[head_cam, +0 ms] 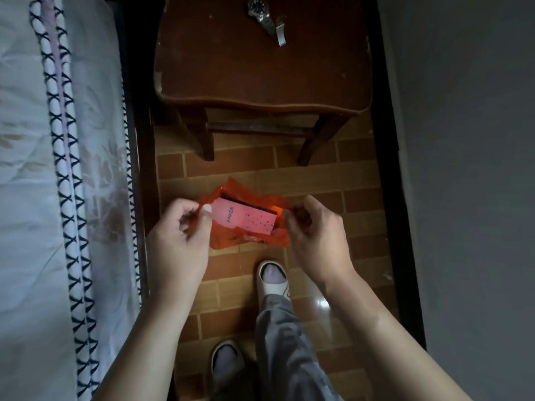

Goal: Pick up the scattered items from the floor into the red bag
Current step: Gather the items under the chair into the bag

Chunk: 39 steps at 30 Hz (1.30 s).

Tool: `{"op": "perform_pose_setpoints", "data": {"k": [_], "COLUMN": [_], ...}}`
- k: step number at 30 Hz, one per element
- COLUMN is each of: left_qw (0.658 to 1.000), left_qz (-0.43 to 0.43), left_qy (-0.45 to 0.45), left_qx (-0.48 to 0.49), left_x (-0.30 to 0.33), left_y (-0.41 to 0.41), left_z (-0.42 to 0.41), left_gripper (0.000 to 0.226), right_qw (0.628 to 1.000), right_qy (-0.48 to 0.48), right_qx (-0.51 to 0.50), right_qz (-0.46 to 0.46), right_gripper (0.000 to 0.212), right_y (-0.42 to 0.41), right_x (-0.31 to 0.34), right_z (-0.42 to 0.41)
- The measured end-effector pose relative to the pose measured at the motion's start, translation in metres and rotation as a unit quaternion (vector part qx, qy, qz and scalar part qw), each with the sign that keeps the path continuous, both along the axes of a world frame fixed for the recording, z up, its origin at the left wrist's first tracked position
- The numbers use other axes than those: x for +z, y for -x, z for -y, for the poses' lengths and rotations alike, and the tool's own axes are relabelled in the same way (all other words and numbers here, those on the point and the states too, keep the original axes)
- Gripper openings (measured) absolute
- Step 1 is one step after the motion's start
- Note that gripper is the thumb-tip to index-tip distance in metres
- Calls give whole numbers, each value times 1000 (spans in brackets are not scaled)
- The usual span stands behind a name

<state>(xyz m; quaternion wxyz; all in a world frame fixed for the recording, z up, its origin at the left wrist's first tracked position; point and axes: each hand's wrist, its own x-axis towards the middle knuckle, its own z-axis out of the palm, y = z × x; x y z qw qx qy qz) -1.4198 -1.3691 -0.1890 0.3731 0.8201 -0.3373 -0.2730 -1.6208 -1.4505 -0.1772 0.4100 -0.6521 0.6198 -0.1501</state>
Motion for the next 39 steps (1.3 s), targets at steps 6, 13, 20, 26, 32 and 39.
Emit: {"op": "perform_pose_setpoints", "data": {"k": [6,13,20,26,32,39], "left_qw": [1000,1000,998,996,992,993], "left_qz": [-12,-10,-5,21,34,29], "left_qy": [-5,-11,-29,-48,-105,-99], "left_qx": [21,-18,-57,-68,-66,-63], "left_x": [-12,2,1,-32,-65,-105], "left_y": [-3,-11,-28,-42,-41,-36], "left_z": [30,49,56,65,74,70], "left_gripper": [18,13,12,15,16,16], "right_qw": [999,999,999,999,999,998], "right_qy": [9,14,29,10,-1,31], "right_qx": [19,6,-14,-33,-34,-5], "right_qz": [-28,-51,-34,-29,-32,-45], "right_gripper": [3,2,4,5,6,7], "right_y": [-5,-13,-30,-35,-34,-28], "right_x": [-10,-5,-5,-40,-81,-123], "right_z": [28,52,67,66,64,65]}}
